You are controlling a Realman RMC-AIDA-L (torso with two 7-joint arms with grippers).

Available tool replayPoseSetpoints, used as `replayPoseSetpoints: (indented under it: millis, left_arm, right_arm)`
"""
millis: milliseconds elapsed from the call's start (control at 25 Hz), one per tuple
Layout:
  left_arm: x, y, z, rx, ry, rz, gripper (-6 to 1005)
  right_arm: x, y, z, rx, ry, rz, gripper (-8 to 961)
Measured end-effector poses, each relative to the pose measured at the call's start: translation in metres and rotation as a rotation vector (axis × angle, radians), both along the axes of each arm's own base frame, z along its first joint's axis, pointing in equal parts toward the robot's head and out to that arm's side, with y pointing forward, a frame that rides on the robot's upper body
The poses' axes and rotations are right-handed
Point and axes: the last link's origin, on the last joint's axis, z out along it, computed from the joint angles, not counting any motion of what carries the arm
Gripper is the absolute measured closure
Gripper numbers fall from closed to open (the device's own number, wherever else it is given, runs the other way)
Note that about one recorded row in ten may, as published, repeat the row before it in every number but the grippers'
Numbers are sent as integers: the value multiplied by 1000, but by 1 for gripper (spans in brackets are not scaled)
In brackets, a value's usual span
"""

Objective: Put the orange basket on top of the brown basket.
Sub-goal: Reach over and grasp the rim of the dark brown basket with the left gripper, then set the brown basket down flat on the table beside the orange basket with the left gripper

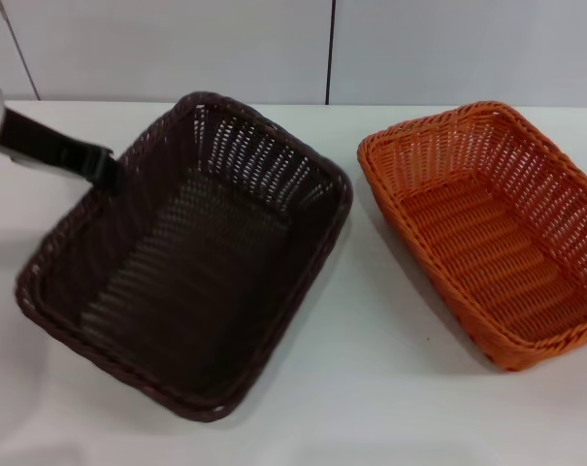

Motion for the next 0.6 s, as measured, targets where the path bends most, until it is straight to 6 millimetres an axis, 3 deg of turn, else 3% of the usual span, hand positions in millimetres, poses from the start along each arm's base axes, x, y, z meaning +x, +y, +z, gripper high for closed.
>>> replayPoseSetpoints:
  millis: [320,480,520,600]
  left_arm:
    - [20,-3,28,-31,16,-107,797]
    - [28,2,25,-125,-3,-157,800]
    - [32,12,7,-257,-27,-186,801]
    - [33,17,-3,-309,-35,-195,811]
  right_arm:
    - [1,0,-1,-6,3,-7,138]
    - [2,0,-1,-7,4,-9,138]
    - [2,-1,-1,-7,4,-10,139]
    - [2,-1,-1,-7,5,-11,139]
